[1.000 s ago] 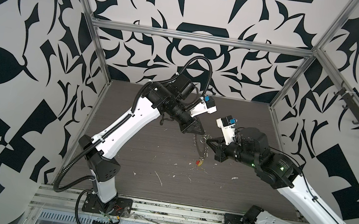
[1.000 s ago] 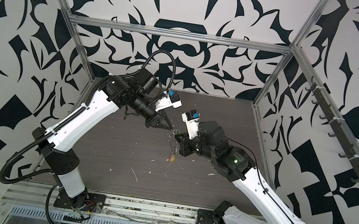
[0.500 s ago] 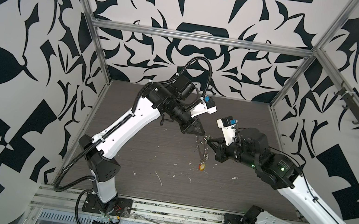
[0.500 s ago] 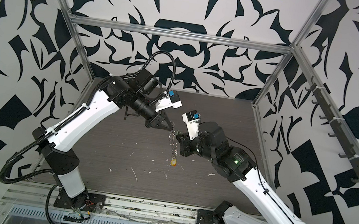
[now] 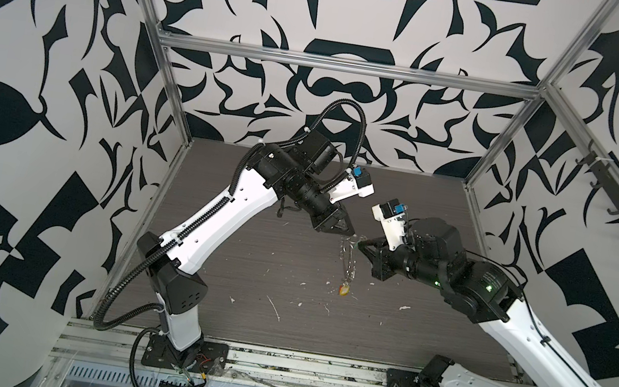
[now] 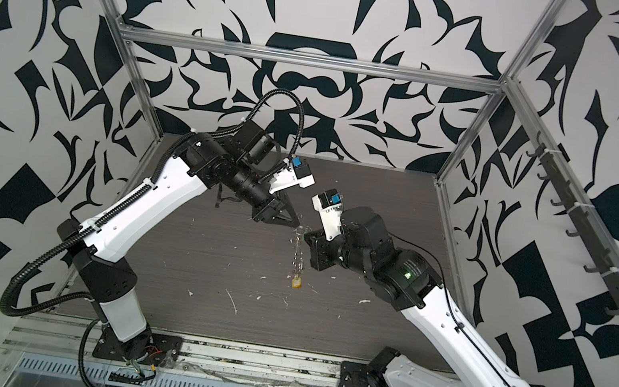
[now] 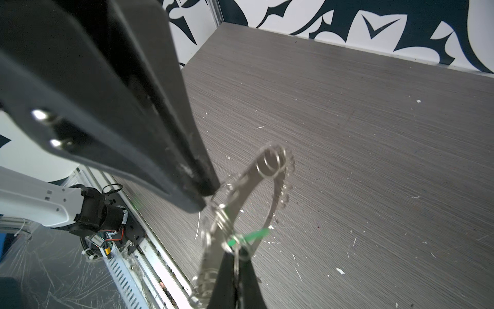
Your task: Remove the keys from the keyring
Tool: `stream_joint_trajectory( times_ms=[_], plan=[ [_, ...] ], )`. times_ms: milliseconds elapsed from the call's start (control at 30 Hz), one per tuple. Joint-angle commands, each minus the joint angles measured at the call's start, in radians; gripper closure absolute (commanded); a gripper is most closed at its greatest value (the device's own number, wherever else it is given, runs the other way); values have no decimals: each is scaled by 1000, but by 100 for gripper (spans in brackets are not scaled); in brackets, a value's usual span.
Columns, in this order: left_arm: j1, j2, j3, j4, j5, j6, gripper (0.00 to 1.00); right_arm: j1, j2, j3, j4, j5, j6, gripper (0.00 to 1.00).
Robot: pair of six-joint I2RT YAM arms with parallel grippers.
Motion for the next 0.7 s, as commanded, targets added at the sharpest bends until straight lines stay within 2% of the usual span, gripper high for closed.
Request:
stream_joint_trajectory(
  times_ms=[0,133,200,467,667],
  plan=[
    [2,-3,-6,-19,16,0,78,5,2,50,2,14,-23,100],
    [2,-1,-3,-22,12,2,65,6,6,59,-8,17,-27,100],
    [2,-4,-2,-20,11,-1,62,7,9,65,-12,17,-27,100],
    [-10,-34,-30,30,-53,-6,66,12,20,82,-33,16,-28,100],
    [-41,-61,-74,89,-59,-7,70,13,34,108,-55,5,-27,100]
  ],
)
